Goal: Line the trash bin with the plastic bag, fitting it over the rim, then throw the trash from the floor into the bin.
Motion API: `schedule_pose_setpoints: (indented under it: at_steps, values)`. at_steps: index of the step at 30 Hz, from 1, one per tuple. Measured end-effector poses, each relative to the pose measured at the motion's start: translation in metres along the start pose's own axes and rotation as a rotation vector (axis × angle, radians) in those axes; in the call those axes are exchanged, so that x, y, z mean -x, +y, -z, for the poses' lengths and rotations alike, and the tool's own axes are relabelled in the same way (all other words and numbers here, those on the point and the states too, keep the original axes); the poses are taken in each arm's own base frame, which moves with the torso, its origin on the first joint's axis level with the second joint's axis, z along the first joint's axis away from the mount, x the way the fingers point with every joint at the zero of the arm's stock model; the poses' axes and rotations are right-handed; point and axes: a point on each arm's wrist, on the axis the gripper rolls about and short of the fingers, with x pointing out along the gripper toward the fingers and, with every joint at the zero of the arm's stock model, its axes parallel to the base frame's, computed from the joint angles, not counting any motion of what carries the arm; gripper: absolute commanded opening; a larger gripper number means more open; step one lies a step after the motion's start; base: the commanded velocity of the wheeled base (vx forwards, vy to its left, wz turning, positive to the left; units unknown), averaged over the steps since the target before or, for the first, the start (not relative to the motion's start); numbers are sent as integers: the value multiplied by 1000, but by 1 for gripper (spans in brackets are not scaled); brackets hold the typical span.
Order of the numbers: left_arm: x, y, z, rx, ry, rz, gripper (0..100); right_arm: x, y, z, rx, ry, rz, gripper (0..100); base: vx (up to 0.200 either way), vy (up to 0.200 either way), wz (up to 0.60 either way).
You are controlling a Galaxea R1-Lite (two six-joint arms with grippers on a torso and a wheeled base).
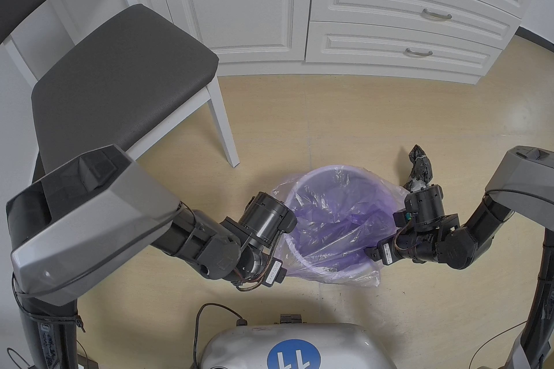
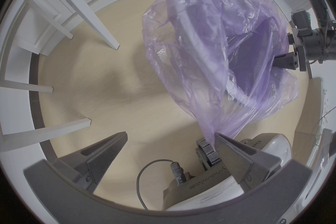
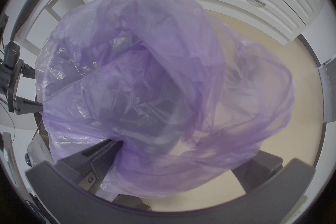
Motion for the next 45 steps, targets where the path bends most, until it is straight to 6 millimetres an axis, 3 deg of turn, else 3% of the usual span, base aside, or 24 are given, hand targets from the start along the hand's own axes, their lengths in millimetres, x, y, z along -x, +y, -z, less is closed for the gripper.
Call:
schedule_pose_setpoints:
  at_steps: [9, 15, 29, 39, 45]
  values:
    - [-5, 4, -4, 26, -28, 25, 100, 9, -3, -5, -8, -22, 2, 100, 0, 0, 0]
    - [-3, 8, -7, 41, -47, 24, 100, 30, -6, -9, -3, -48, -2, 100, 0, 0, 0]
    - [23, 18, 3, 44, -60, 26, 100, 70, -5, 13, 63, 59, -23, 100, 0, 0, 0]
    - [21, 15, 13, 29, -25, 54, 100, 58, -4, 26, 78, 116, -26, 100, 0, 0, 0]
    - [16, 9, 19, 26, -12, 70, 100, 62, -10, 20, 52, 86, -13, 100, 0, 0, 0]
